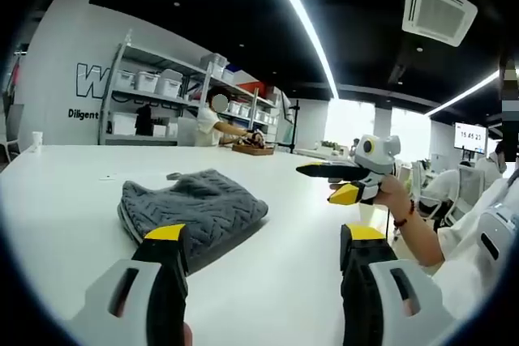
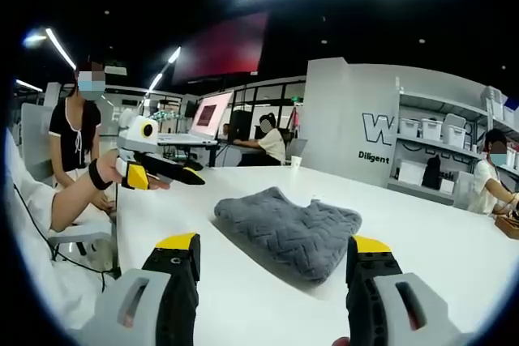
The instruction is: Open the folded towel by lifting each exposed corner and separating the folded layers until the towel lies flat within the target outline without major curled edges
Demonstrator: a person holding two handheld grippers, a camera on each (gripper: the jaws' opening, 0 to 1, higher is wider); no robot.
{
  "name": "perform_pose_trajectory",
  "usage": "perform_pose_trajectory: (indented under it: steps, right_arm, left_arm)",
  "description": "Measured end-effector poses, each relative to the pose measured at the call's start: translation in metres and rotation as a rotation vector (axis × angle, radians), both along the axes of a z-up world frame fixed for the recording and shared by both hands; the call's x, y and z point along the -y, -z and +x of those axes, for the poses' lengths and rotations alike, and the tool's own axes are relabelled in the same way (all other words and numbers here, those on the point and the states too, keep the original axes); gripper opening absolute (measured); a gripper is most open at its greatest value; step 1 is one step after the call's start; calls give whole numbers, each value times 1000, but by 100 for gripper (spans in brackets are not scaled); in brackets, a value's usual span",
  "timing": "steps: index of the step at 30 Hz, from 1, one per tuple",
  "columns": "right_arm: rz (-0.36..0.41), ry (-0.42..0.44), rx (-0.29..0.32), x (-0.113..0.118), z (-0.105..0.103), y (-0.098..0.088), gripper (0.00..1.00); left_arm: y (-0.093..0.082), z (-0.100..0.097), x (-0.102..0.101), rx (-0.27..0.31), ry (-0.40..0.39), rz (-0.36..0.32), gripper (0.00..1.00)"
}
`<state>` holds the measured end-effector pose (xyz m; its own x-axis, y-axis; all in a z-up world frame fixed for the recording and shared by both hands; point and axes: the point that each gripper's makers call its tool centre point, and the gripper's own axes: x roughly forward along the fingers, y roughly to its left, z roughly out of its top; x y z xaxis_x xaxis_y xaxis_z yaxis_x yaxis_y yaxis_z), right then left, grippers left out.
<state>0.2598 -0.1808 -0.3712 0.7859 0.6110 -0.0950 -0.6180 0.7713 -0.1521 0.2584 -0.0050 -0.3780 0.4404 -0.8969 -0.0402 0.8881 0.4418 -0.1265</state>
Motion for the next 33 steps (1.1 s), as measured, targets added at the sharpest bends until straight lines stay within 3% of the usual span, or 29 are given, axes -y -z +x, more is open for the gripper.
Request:
perform_pose_trajectory:
  steps: [3, 6, 18, 33]
  right_arm:
    - [4, 0, -7, -1, 1, 2, 72]
    - [-5, 3, -9, -2, 4, 3, 72]
    - [-5, 2, -21, 0, 9, 7, 72]
    - [-6, 28, -22, 14, 16, 7, 72]
  left_arm:
    - [4, 1, 0, -7, -6, 14, 74]
    - [5, 5, 4, -55, 7, -25, 74]
    - [7, 15, 10, -51, 0, 18, 74]
    - [-4, 30, 14, -38, 18, 38, 74]
